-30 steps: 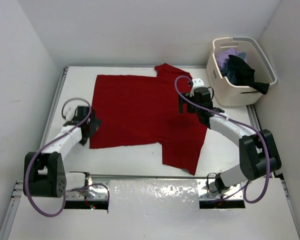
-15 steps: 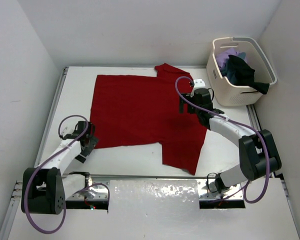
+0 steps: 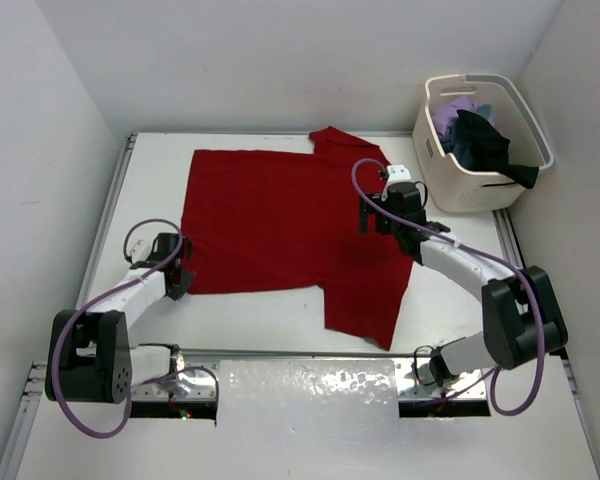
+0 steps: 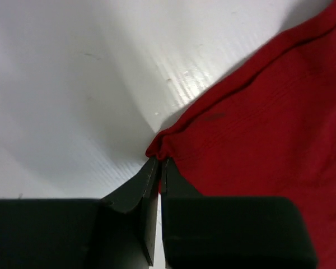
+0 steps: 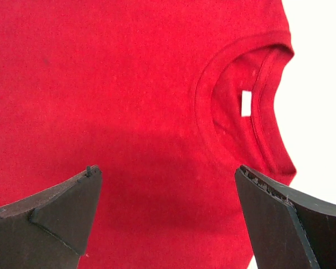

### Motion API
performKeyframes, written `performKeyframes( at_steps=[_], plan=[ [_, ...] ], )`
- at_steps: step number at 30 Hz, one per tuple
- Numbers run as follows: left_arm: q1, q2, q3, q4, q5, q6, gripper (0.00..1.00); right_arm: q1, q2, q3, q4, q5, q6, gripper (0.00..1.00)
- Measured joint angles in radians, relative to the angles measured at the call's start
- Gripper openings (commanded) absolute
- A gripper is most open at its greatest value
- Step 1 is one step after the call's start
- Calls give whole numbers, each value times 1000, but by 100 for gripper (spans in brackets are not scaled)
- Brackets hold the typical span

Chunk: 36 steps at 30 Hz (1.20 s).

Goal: Fold and stack the t-shirts
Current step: Grap the side of the flattened tshirt closest away from the robot with both arms

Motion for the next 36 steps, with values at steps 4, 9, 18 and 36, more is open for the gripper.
performKeyframes(
  at_steps=[4,9,18,36],
  plan=[
    [0,0,-15,63,43,25,0,34,-51,-13,-90,10,0,99],
    [0,1,-16,90,73,56,0,144,-132,-16,-301,-10,-42,99],
    [0,-49,-34,93,74,87,0,312,-302,-110,-674,-161,-84,99],
    [0,-79,-35,81,68,106,0,457,-136,-261,-693,-138,23,29]
  ],
)
